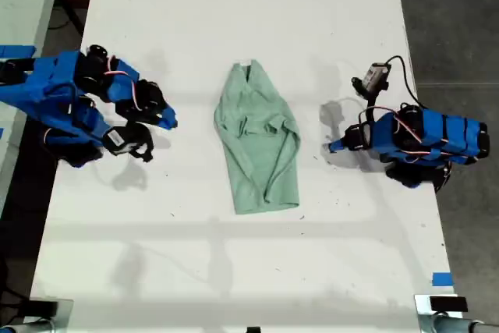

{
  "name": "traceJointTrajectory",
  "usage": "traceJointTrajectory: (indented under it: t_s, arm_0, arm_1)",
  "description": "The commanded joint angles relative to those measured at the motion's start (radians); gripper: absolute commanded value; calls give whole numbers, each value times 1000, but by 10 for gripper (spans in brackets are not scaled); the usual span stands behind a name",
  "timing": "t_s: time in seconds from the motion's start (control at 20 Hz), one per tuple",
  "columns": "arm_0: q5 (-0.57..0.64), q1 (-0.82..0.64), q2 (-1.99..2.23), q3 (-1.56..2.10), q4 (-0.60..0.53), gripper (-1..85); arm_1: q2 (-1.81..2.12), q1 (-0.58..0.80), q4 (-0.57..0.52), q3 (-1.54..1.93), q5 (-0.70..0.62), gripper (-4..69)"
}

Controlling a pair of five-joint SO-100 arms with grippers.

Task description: Fold t shirt

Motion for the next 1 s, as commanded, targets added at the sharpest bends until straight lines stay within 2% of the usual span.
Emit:
traceJointTrajectory:
  t_s: [0.0, 0.1, 0.15, 0.3, 0.35, 0.95]
  arm_0:
    - [58, -66, 637, 537, -101, -1]
    - [150, -133, 868, 779, -164, -1]
    - [198, -181, 946, 848, -155, -1]
    - [379, -279, 1039, 980, -272, -1]
    - [426, -330, 1048, 979, -272, -1]
    - [431, -371, 1048, 986, -273, -1]
  arm_1:
    - [11, 15, 5, 55, -14, -11]
    - [11, 14, 5, 55, -9, -11]
    - [11, 12, 5, 55, -8, -11]
    - [11, 14, 5, 55, -6, -11]
    - [11, 14, 5, 55, -8, -10]
    - [12, -2, 5, 55, 3, -10]
